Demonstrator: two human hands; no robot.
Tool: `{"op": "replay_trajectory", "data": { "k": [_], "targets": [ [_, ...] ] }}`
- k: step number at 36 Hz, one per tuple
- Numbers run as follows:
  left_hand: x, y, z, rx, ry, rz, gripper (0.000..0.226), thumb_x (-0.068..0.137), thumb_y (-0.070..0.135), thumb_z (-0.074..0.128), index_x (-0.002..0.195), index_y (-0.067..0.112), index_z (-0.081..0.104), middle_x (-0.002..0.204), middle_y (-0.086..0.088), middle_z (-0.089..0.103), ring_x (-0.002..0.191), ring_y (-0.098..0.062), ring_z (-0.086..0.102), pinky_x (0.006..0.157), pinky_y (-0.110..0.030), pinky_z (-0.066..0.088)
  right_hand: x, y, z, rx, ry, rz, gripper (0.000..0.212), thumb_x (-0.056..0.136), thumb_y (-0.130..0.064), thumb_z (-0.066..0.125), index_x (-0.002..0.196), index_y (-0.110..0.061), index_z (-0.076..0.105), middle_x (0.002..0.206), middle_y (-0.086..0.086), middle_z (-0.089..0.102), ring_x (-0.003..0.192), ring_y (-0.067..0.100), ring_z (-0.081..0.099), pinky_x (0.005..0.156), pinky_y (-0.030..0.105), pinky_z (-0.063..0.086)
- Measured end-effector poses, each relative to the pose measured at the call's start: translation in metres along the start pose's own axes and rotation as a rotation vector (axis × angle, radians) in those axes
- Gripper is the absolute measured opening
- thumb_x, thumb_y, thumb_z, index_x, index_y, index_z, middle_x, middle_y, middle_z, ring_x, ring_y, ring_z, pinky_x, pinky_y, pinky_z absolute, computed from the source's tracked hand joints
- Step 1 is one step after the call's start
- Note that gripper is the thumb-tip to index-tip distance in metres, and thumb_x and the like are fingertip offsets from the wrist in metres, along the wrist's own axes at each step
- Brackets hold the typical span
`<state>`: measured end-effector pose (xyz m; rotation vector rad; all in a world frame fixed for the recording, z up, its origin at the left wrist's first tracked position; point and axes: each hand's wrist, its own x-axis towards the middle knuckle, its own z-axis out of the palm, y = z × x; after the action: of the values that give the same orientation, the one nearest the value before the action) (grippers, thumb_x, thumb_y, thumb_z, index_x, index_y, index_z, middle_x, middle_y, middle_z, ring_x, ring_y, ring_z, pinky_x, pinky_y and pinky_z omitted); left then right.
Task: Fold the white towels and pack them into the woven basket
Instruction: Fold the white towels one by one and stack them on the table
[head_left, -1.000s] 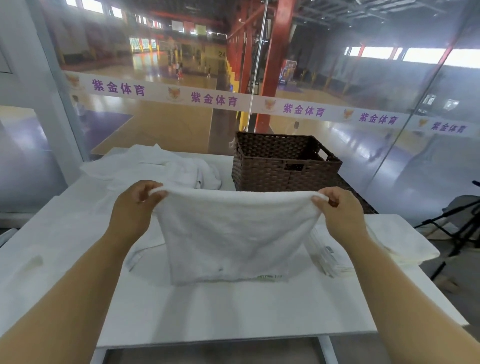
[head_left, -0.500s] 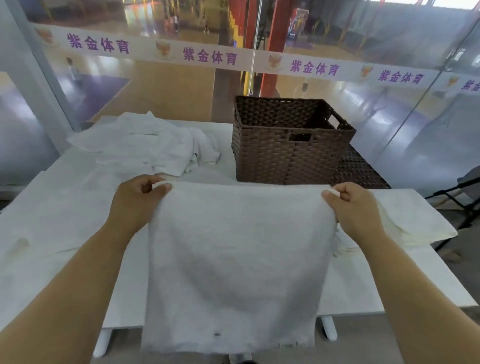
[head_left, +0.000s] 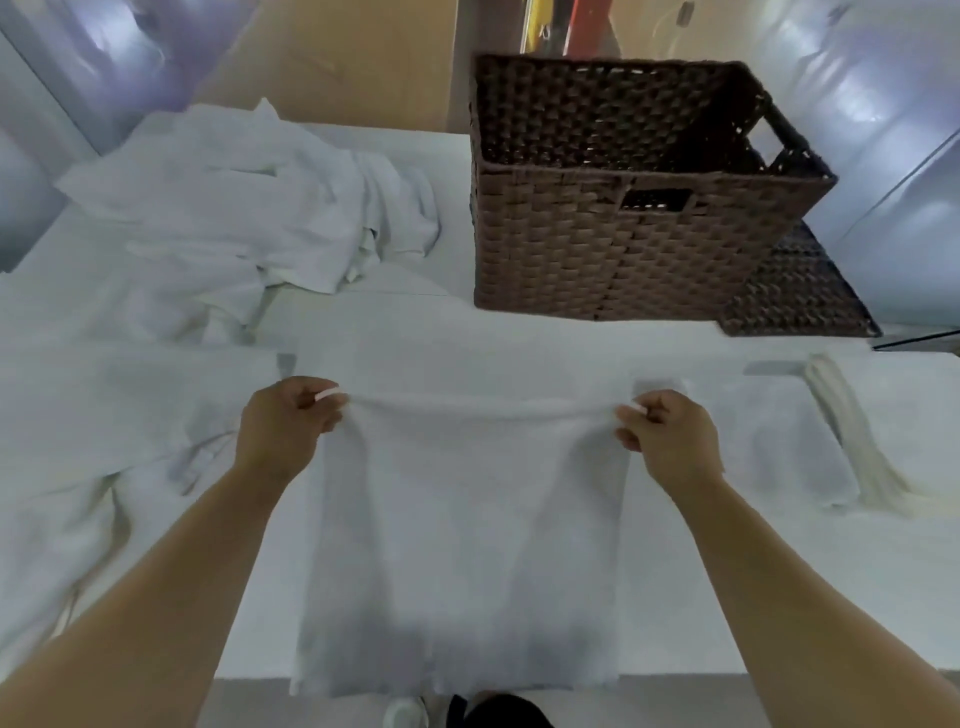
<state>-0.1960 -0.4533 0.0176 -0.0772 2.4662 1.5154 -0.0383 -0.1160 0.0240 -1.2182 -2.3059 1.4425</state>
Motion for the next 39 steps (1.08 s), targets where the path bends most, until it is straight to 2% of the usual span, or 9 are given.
{"op": "replay_trajectory", "data": {
  "k": [4,7,10,12,17,22,27,33,39],
  "targets": [
    [0.025,0.003,0.018,0.173,-0.011,0.017,0.026,0.084,0.018,0.068,0.110,0.020,0.067,0.114,-0.001,0.067,0.099,-0.018,0.063,0.086,-0.024,0.042,0.036,-0.003,0.009,-0.035,-0.044,0.012,0.007,0.088,-0.023,0.063,0.093,-0.017,0.064,0.086,-0.003,0.071,0.078,0.015,0.069,0.084,0.044,0.056],
    [0.036,0.003,0.035,0.154,-0.130,-0.014,0.060,0.085,0.018,0.069,0.139,0.028,0.043,0.129,0.014,0.045,0.118,-0.005,0.048,0.092,-0.021,0.037,0.055,-0.005,0.014,-0.236,-0.090,-0.022,0.037,0.086,-0.037,0.063,0.121,-0.023,0.060,0.100,-0.010,0.061,0.083,0.009,0.058,0.073,0.023,0.048],
    [0.037,-0.006,0.051,0.253,-0.166,-0.042,0.054,0.084,0.025,0.069,0.134,0.029,0.048,0.140,0.010,0.044,0.124,-0.010,0.048,0.101,-0.029,0.038,0.064,0.001,0.019,-0.332,-0.130,-0.045,0.048,0.088,-0.036,0.063,0.133,-0.024,0.053,0.103,-0.007,0.057,0.081,0.002,0.046,0.050,-0.001,0.033],
    [0.031,-0.013,0.060,0.339,-0.173,-0.012,0.034,0.083,0.027,0.070,0.116,0.029,0.061,0.130,0.005,0.054,0.116,-0.014,0.054,0.096,-0.027,0.041,0.067,0.007,0.026,-0.320,-0.232,-0.048,0.045,0.090,-0.029,0.063,0.133,-0.019,0.054,0.120,-0.002,0.060,0.098,0.004,0.052,0.060,-0.005,0.033],
    [0.004,-0.038,0.080,0.532,-0.168,0.089,0.010,0.085,0.018,0.067,0.095,0.018,0.069,0.107,0.000,0.062,0.099,-0.021,0.061,0.084,-0.025,0.043,0.061,0.024,0.044,-0.578,-0.491,-0.140,0.046,0.095,-0.032,0.055,0.137,-0.017,0.048,0.144,0.004,0.047,0.132,0.018,0.043,0.104,0.024,0.031],
    [-0.018,-0.064,0.085,0.731,-0.211,0.170,0.032,0.084,0.013,0.067,0.115,0.005,0.066,0.132,-0.011,0.055,0.123,-0.031,0.050,0.104,-0.037,0.039,0.055,0.045,0.062,-0.891,-0.712,-0.280,0.066,0.100,-0.036,0.042,0.152,-0.011,0.011,0.159,-0.003,-0.015,0.145,0.011,-0.011,0.113,0.022,0.006],
    [-0.010,-0.068,0.084,0.794,-0.336,0.185,0.058,0.093,0.033,0.054,0.145,0.016,0.033,0.157,0.005,0.013,0.143,-0.013,0.020,0.112,-0.023,0.018,0.058,0.047,0.072,-0.981,-0.725,-0.290,0.083,0.098,-0.039,0.045,0.149,-0.008,-0.013,0.150,0.003,-0.037,0.141,0.020,-0.029,0.116,0.032,-0.003],
    [0.002,-0.061,0.080,0.846,-0.347,0.193,0.053,0.093,0.033,0.054,0.142,0.018,0.039,0.156,0.003,0.019,0.140,-0.018,0.027,0.111,-0.028,0.025,0.060,0.042,0.077,-0.992,-0.659,-0.302,0.083,0.097,-0.040,0.047,0.150,-0.009,-0.010,0.153,0.005,-0.031,0.143,0.022,-0.025,0.117,0.033,-0.005],
    [-0.035,-0.058,0.072,0.825,-0.267,0.353,0.034,0.083,0.022,0.069,0.116,0.013,0.065,0.128,-0.009,0.052,0.115,-0.034,0.048,0.098,-0.041,0.042,0.024,0.043,0.071,-0.883,-0.478,-0.388,0.053,0.097,-0.032,0.048,0.144,-0.015,0.031,0.155,0.001,0.013,0.143,0.021,0.006,0.111,0.034,0.025]
  ]
}}
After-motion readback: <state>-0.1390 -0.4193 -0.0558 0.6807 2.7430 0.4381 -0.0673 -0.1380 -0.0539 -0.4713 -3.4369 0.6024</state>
